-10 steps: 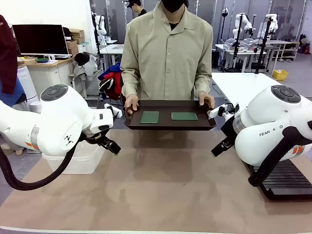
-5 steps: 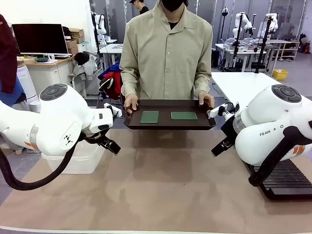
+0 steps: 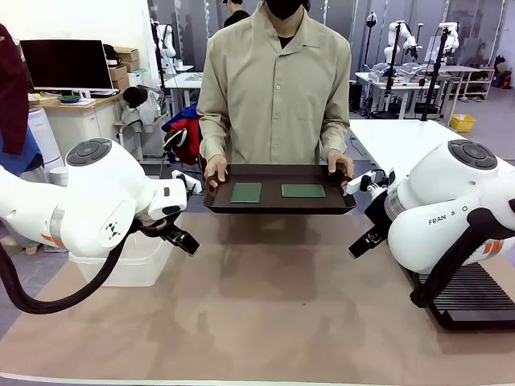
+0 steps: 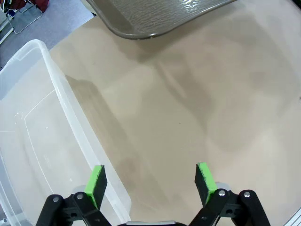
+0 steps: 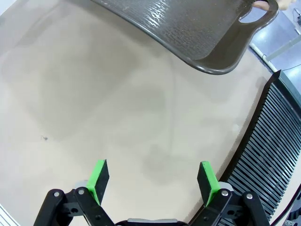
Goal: Sort PCBs into racks and boxes based on the side picked up.
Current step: Pick up the Blank PCB handed by the Human.
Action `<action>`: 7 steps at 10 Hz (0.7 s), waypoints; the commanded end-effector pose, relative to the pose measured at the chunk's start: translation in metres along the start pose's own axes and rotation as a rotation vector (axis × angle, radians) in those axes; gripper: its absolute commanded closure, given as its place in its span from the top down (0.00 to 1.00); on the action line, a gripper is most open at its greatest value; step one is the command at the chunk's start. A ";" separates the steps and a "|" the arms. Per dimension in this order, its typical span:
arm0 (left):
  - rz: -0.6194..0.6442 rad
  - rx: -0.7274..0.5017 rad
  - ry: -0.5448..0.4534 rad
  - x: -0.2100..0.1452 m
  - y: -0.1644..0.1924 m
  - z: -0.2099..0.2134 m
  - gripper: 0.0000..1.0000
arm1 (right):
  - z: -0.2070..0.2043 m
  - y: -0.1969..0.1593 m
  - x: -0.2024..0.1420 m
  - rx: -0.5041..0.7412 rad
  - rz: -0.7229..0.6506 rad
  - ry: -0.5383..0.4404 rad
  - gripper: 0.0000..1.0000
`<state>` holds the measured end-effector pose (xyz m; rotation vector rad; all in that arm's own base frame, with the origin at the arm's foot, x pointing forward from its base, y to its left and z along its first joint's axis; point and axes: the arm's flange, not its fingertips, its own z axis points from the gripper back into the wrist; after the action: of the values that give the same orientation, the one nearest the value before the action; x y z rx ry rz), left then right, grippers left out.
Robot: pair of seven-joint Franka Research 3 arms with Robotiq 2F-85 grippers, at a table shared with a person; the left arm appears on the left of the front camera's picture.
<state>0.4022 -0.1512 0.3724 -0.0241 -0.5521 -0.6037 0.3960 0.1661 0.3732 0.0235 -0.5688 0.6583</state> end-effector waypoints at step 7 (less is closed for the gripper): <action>-0.223 -0.339 0.027 0.025 0.010 0.069 1.00 | 0.075 -0.043 -0.002 0.271 0.072 0.033 1.00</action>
<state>0.3888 -0.1600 0.4365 -0.2292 -0.4546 -0.8583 0.3837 0.1250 0.4318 0.1921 -0.4681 0.7814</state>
